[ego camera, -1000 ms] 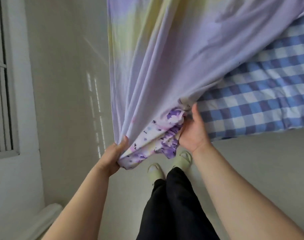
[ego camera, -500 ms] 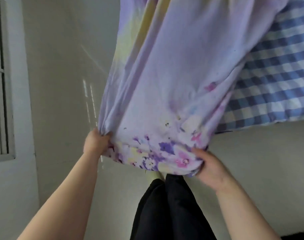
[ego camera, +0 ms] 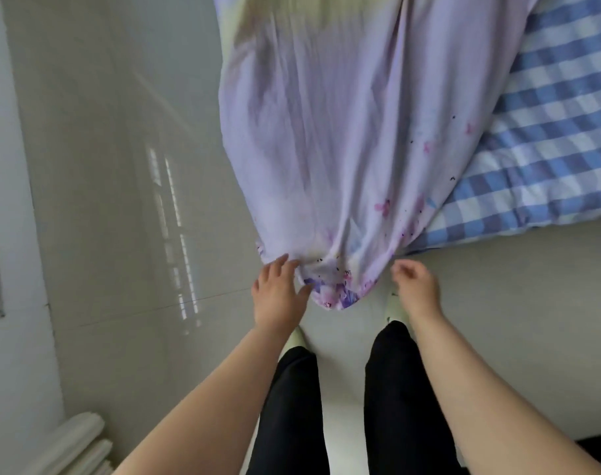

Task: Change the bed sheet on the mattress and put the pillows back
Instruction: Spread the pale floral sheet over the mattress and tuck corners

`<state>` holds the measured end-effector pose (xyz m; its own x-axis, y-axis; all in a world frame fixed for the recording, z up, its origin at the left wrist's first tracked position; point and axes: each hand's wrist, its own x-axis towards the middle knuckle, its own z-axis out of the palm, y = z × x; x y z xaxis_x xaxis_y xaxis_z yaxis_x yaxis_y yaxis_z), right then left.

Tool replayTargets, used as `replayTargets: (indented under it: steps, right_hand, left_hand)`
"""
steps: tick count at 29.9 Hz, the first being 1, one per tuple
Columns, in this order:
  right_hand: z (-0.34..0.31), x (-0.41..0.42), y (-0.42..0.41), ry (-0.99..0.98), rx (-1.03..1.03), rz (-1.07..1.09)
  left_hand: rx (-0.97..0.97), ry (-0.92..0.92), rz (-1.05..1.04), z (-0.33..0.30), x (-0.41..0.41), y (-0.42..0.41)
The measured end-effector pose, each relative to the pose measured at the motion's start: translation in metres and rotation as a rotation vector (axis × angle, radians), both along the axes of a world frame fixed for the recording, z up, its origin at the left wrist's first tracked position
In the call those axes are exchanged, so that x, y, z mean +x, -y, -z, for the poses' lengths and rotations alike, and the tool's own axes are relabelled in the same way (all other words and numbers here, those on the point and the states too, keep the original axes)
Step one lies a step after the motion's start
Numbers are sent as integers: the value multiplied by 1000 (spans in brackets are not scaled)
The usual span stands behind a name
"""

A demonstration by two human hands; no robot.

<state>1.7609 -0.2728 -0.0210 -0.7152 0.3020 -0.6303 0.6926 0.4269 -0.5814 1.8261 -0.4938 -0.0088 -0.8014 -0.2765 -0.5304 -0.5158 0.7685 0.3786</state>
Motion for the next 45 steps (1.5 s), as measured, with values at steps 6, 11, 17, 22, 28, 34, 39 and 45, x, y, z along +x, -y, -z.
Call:
replayTargets:
  steps: [6, 11, 17, 22, 28, 34, 39, 45]
  right_hand:
    - [20, -117, -60, -24, -165, 350]
    - [-21, -168, -27, 67, -626, 61]
    - [-26, -204, -53, 222, -496, -562]
    - [-3, -239, -90, 294, -424, -314]
    - [-11, -240, -15, 557, -924, 85]
    - [-32, -230, 15, 566, -1026, 0]
    - [-43, -233, -50, 341, -1001, 205]
    - [-29, -189, -101, 183, -677, -31]
  left_hand:
    - [140, -143, 79, -2, -51, -73]
    - [136, -101, 90, -3, -97, -142]
    - [118, -164, -774, -8, -179, -155]
    - [195, -189, -927, -21, -196, -133]
    - [264, -44, -921, -43, -195, -108]
    - [347, -136, -962, -47, -184, -100]
    - [48, -282, -820, -45, -174, -115]
    - [39, -208, -876, -31, -158, -150]
